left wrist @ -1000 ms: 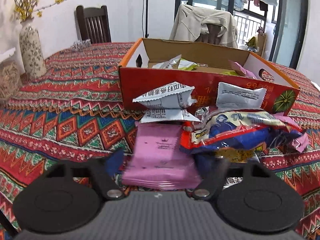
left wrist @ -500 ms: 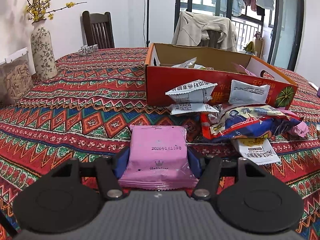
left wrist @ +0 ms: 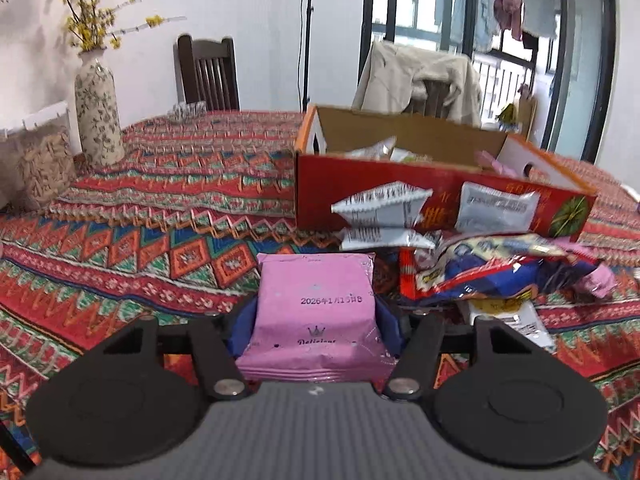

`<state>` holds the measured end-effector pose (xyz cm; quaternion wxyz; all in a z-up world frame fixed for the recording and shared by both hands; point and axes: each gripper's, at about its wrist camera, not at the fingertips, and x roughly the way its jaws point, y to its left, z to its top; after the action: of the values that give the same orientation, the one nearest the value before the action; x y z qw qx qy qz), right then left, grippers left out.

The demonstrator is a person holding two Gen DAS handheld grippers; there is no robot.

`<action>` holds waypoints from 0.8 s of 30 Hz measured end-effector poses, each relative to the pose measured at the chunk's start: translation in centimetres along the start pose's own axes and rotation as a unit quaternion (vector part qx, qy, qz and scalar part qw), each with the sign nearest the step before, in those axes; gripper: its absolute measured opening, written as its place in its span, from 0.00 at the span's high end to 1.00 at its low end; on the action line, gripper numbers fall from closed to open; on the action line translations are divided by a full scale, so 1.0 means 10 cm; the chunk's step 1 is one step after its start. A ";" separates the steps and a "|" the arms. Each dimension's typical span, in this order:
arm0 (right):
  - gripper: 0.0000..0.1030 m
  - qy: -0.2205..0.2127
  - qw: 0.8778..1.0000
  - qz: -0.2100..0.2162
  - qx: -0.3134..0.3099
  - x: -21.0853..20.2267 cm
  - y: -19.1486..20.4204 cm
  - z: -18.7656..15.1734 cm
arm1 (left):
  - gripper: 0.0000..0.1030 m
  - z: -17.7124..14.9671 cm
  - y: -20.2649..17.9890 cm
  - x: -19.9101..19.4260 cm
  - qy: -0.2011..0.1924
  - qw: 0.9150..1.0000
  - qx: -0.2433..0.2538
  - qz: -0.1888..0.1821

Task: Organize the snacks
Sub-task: 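Carry the pink packet and white sachet into the box and open both grippers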

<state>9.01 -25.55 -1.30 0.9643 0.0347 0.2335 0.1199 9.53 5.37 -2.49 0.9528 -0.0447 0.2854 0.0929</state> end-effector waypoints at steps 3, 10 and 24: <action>0.60 -0.005 1.000 0.001 -0.004 0.00 0.02 0.03 | 0.40 0.02 0.03 -0.15 -0.025 1.000 0.000 -0.005; 0.60 -0.026 0.999 0.002 -0.019 0.00 0.09 0.17 | 0.40 0.16 -0.01 -0.38 -0.073 0.996 0.004 -0.043; 0.60 -0.084 0.996 0.001 -0.035 0.23 0.26 0.85 | 0.39 0.74 -0.35 -0.15 -0.115 0.990 0.016 -0.076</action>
<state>14.37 -22.56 5.52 0.9809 0.0113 0.1477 0.1259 12.98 2.77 4.62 0.9843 -0.0399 0.1709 0.0204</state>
